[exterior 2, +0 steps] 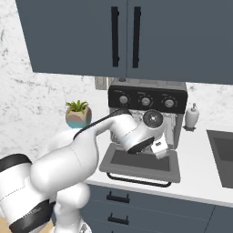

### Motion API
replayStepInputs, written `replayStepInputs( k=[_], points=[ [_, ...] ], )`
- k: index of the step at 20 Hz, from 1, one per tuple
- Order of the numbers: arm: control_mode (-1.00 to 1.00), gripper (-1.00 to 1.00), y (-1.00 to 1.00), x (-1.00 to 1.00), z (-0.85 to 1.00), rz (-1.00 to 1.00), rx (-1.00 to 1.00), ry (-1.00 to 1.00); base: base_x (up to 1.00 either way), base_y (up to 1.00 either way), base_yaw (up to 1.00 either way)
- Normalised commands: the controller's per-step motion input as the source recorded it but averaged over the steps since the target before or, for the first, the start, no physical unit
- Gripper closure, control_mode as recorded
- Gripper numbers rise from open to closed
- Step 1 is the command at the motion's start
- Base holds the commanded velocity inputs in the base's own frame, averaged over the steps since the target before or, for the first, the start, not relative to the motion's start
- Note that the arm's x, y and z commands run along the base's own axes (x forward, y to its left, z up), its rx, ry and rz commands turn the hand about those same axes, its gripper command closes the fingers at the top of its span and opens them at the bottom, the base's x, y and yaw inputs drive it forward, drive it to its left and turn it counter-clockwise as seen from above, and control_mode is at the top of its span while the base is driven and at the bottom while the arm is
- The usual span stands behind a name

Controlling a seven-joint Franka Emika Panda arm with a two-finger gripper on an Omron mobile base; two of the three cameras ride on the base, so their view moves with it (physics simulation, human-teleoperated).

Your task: Pick up the kebab skewer and baguette bread, and place them inside the toaster oven. Close the toaster oven door and start by setting the timer.

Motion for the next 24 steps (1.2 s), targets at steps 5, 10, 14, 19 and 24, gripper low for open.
replayStepInputs(
  k=[5,10,14,19,24],
  points=[
    [-1.00,-1.00,0.06,-0.18,0.00,0.47,-0.05,0.00,0.00,0.00,0.00],
    [-1.00,-1.00,0.53,-0.37,-0.03,0.33,-0.12,0.00,0.00,0.00,0.00],
    [-1.00,-1.00,0.65,-0.53,-0.01,0.38,-0.16,-0.01,0.00,0.00,0.00],
    [-1.00,-1.00,0.57,-0.44,0.00,0.34,-0.15,0.00,0.00,0.00,0.00],
    [-1.00,-1.00,0.21,-0.03,0.00,0.15,-0.09,-0.08,0.00,0.00,0.00]
  ],
)
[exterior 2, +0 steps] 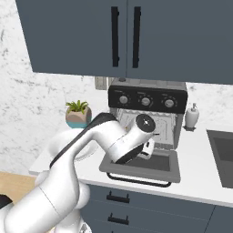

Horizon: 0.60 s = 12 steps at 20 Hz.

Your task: Pick up the kebab skewer and baguette bread, and place them inside the toaster oven. Close the toaster oven door and start by setting the timer.

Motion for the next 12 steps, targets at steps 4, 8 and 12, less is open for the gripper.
replayStepInputs(
  k=[4,8,12],
  points=[
    [-1.00,-1.00,-0.04,0.00,0.00,0.02,0.00,-0.23,0.00,0.00,0.00],
    [-1.00,-1.00,-0.15,0.00,0.00,0.00,0.00,-0.27,0.00,0.00,0.00],
    [-1.00,-1.00,-0.13,0.01,0.00,0.01,0.00,-0.29,0.00,0.00,0.00]
  ],
)
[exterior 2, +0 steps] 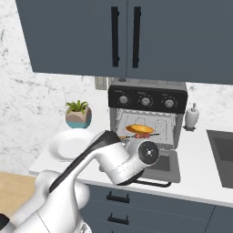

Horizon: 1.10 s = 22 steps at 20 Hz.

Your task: Pick up the kebab skewer and baguette bread, and place them inside the toaster oven. Close the toaster oven door and start by setting the timer.

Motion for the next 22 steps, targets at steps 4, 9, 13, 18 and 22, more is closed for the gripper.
replayStepInputs(
  k=[4,9,13,18,22],
  points=[
    [-1.00,-1.00,-0.01,0.03,0.00,0.01,0.00,-0.21,0.00,0.00,0.00],
    [-1.00,-1.00,0.00,0.08,0.00,0.03,0.00,-0.09,0.00,0.00,0.00],
    [-1.00,-1.00,0.00,0.09,0.00,0.01,0.00,-0.01,0.00,0.00,0.00],
    [-1.00,-1.00,0.00,0.04,0.00,0.00,0.00,0.00,0.00,0.00,0.00],
    [-1.00,-1.00,0.00,0.00,0.00,0.01,0.00,0.00,0.00,0.00,0.00]
  ],
)
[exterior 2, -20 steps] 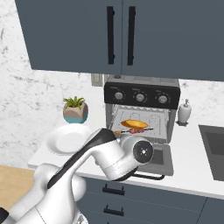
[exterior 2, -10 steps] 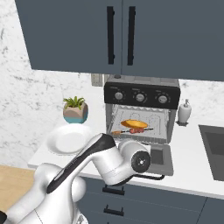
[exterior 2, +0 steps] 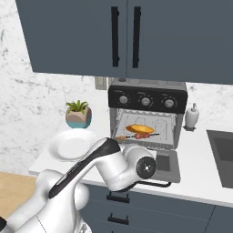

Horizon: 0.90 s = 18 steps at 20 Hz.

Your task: Pick up the kebab skewer and baguette bread, and place them inside the toaster oven. Close the toaster oven door and start by setting the timer.

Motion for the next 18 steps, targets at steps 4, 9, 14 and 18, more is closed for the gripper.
replayStepInputs(
  k=[4,9,14,18],
  points=[
    [-1.00,-1.00,0.00,0.02,-0.01,0.00,0.00,-0.02,0.00,0.00,0.00],
    [-1.00,-1.00,-0.08,0.07,-0.05,0.00,-0.02,-0.07,0.00,0.00,0.00],
    [-1.00,-1.00,-0.15,0.22,-0.01,0.00,-0.06,-0.08,0.00,0.00,0.00],
    [-1.00,-1.00,-0.08,0.21,-0.12,0.00,-0.08,-0.08,0.00,0.00,0.00]
  ],
)
